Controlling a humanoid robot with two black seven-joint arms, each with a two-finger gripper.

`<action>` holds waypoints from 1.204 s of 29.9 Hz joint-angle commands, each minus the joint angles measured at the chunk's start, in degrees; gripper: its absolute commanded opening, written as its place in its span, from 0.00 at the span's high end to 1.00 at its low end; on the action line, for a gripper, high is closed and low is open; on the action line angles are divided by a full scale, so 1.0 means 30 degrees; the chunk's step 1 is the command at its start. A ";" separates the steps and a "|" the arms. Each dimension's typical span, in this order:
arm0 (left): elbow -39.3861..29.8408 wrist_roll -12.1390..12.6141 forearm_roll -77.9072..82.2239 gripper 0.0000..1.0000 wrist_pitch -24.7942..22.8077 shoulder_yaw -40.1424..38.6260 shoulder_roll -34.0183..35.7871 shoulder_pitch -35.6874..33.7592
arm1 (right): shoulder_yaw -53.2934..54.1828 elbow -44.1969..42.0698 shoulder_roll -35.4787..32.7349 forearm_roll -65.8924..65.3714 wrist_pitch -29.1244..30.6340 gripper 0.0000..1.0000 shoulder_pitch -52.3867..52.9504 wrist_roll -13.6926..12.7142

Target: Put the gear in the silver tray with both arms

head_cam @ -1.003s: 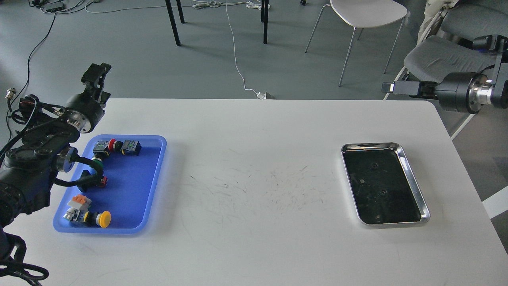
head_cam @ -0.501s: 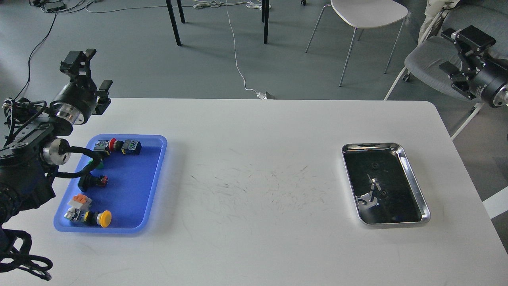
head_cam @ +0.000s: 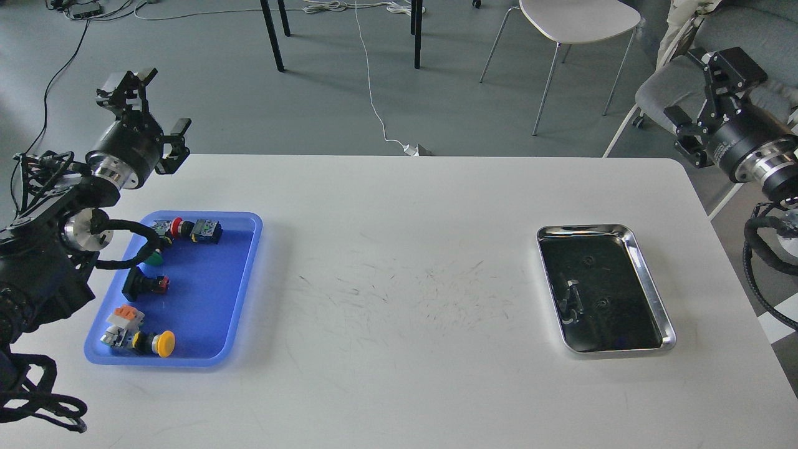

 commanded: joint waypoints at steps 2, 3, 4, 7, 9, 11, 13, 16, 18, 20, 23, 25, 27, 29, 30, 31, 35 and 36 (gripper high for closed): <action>-0.0245 0.0109 -0.0036 0.01 -0.0002 0.0141 -0.0019 0.0092 | 0.0113 0.0219 0.0741 0.3453 0.0092 0.01 -0.0501 -0.0002; -0.0245 0.0080 -0.0035 0.01 -0.0002 0.0171 -0.0048 0.0121 | 0.0113 0.0423 0.0800 0.3749 0.0034 0.01 -0.0589 -0.0002; -0.0245 0.0137 -0.0064 0.01 -0.0002 0.0055 0.0009 0.0121 | 0.0084 0.0658 0.0888 0.3723 0.0033 0.01 -0.0677 -0.0002; -0.0011 0.0138 -0.0036 0.01 -0.0002 0.0171 0.0068 0.0238 | 0.0054 0.1594 0.1210 0.3723 -0.0082 0.01 -0.0794 -0.0002; 0.0047 0.0167 -0.0035 0.01 -0.0002 0.0288 0.0097 0.0267 | 0.0229 0.2181 0.1648 0.3751 -0.0608 0.01 -0.0765 -0.0002; -0.0039 0.0138 -0.0035 0.01 -0.0002 0.0201 0.0243 0.0267 | 0.0812 0.2708 0.1855 0.3752 -0.2215 0.01 -0.0765 -0.0002; -0.0185 0.0167 -0.0035 0.01 -0.0002 0.0171 0.0273 0.0297 | 0.1196 0.2973 0.2001 0.3752 -0.3332 0.01 -0.0736 -0.0002; -0.0040 0.0254 -0.0065 0.01 -0.0002 0.0084 0.0302 0.0238 | 0.1168 0.2828 0.2264 0.3693 -0.3658 0.01 -0.0765 -0.0002; -0.0158 0.0693 -0.0094 0.01 -0.0002 0.0025 0.0565 0.0267 | 0.1021 0.2712 0.2382 0.3780 -0.3629 0.01 -0.0853 -0.0002; 0.0019 0.1189 -0.0123 0.01 -0.0002 0.0054 0.0596 0.0238 | 0.1021 0.2652 0.2499 0.3927 -0.3658 0.01 -0.0853 -0.0002; 0.0077 0.2477 -0.0385 0.01 -0.0002 -0.0063 0.0566 0.0267 | 0.1050 0.2156 0.2997 0.4802 -0.3543 0.01 -0.0853 -0.0002; 0.0106 0.3124 -0.0650 0.01 -0.0002 -0.0151 0.0334 0.0326 | 0.1108 0.1892 0.3056 0.5390 -0.3512 0.01 -0.0882 -0.0164; -0.0156 0.3418 -0.0913 0.01 -0.0002 -0.0239 0.0215 0.0356 | 0.1313 0.1744 0.3085 0.5510 -0.3424 0.01 -0.0941 -0.1099; -0.0012 0.3449 -0.1264 0.01 -0.0002 -0.0472 0.0302 0.0297 | 0.1460 0.1336 0.3348 0.5510 -0.3424 0.01 -0.0941 -0.1745; 0.0047 0.3478 -0.1295 0.01 -0.0002 -0.0503 0.0303 0.0239 | 0.1605 0.1073 0.3610 0.5510 -0.3395 0.01 -0.0912 -0.1834; 0.0077 0.3478 -0.1324 0.01 -0.0002 -0.0474 0.0303 0.0209 | 0.1839 0.0780 0.3845 0.5481 -0.3424 0.01 -0.0941 -0.1835; -0.0041 0.3712 -0.1528 0.01 -0.0002 -0.0853 0.0098 0.0121 | 0.2513 0.0513 0.3965 0.5509 -0.3336 0.01 -0.1175 -0.1894; -0.0040 0.3712 -0.1848 0.01 -0.0002 -0.1173 0.0011 0.0121 | 0.2921 0.0542 0.3907 0.5510 -0.3307 0.01 -0.1204 -0.1894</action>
